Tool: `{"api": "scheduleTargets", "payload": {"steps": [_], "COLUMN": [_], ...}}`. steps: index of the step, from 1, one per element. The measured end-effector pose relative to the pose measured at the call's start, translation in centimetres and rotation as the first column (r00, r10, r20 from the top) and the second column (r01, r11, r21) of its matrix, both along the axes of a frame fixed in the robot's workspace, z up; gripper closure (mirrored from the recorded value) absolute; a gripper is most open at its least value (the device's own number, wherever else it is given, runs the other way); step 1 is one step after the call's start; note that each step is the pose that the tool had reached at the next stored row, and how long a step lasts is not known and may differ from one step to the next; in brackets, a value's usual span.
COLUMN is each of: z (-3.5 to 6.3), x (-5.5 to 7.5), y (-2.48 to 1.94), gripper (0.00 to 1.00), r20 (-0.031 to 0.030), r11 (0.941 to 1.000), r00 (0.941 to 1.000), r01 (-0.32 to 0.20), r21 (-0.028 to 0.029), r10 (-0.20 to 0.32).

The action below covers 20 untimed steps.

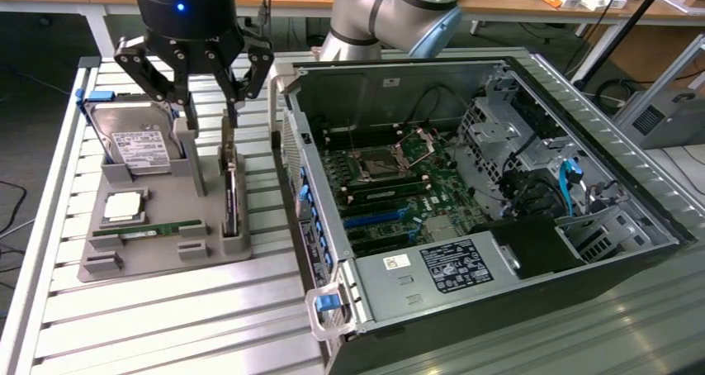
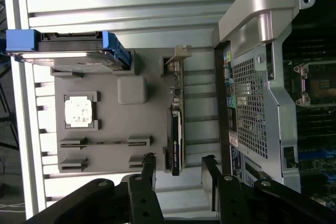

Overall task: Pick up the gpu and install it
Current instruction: 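Pick up the gpu and move the gpu toward the slot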

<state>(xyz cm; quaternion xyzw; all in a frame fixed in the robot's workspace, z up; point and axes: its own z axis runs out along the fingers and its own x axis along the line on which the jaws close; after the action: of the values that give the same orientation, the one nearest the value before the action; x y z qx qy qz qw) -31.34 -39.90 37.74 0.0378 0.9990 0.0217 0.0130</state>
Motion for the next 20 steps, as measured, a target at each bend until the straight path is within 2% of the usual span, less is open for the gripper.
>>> {"api": "scheduleTargets", "payload": {"steps": [20], "z": [-0.87], "x": [0.0], "y": [0.0], "gripper": [0.52], "r20": [0.0], "r11": [1.0], "r00": [1.0], "r01": [0.0], "r21": [0.0], "r10": [0.0]}}
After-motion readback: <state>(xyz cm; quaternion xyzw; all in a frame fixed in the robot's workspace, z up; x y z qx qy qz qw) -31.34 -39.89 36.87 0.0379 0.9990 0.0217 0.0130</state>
